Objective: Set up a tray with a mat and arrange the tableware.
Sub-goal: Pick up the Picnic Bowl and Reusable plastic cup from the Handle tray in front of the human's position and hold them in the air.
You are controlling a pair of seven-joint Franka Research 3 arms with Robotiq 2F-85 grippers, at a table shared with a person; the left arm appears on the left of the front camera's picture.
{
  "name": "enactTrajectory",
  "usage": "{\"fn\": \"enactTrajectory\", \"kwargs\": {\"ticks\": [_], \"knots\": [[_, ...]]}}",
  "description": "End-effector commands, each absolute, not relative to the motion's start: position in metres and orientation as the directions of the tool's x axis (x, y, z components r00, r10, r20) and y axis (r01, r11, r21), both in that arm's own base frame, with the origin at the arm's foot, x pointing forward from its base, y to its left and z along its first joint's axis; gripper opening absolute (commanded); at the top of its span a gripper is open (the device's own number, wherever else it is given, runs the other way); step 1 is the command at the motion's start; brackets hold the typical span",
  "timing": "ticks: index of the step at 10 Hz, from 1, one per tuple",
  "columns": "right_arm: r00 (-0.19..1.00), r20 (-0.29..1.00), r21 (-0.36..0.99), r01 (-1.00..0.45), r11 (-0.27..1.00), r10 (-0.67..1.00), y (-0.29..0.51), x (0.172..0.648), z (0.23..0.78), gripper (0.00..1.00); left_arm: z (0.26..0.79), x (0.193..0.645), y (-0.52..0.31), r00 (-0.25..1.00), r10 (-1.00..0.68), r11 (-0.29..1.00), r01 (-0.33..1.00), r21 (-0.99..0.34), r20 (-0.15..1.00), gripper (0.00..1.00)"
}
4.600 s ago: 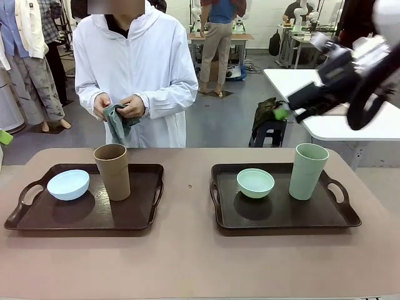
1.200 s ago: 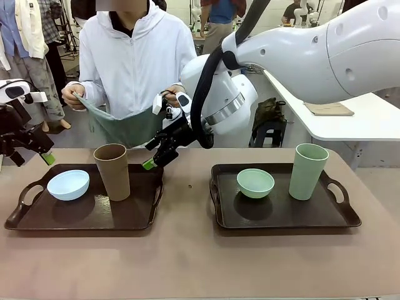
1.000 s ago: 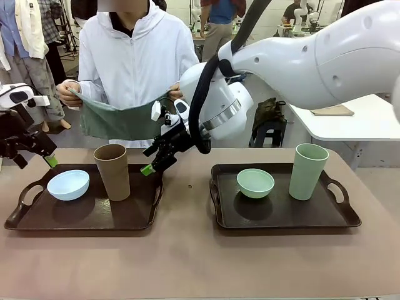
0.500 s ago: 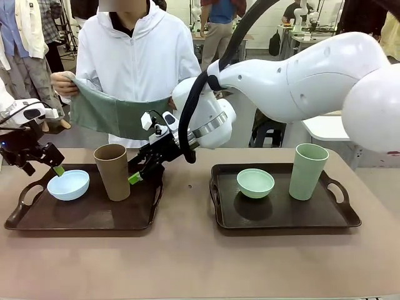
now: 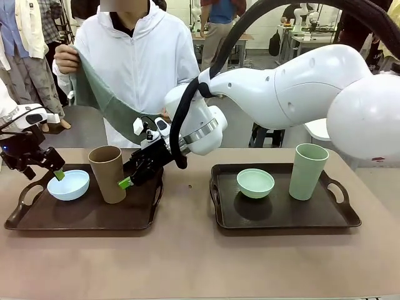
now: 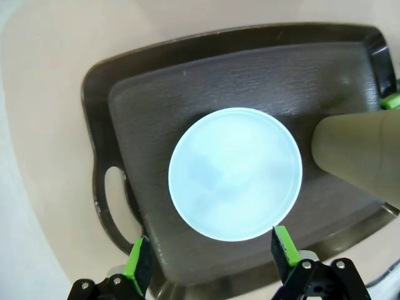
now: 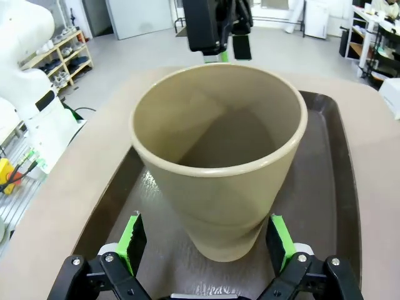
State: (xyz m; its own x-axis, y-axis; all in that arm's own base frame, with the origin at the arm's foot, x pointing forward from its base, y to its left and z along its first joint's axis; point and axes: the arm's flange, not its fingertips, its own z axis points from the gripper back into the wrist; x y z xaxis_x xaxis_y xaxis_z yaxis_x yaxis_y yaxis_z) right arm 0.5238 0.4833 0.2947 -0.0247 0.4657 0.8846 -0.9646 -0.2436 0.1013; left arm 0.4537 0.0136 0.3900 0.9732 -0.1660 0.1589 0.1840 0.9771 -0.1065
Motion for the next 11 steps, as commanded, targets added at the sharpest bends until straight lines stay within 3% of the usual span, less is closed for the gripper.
{"fn": "enactTrajectory", "kwargs": {"ticks": [1,4,11], "knots": [[0.014,0.889,0.097,-0.983,-0.157,0.458,0.495,0.527,0.290,1.00,0.382,0.453,0.012,0.966,-0.194,0.970,0.214,-0.113,0.170,1.00],[0.036,0.890,0.087,-0.992,-0.093,0.454,0.509,0.525,0.286,1.00,0.375,0.453,0.011,0.969,-0.192,0.970,0.211,-0.119,0.154,1.00],[0.025,0.880,0.085,-0.991,-0.105,0.475,0.521,0.520,0.283,1.00,0.363,0.478,0.004,0.977,-0.140,0.984,0.155,-0.085,0.157,1.00]]}}
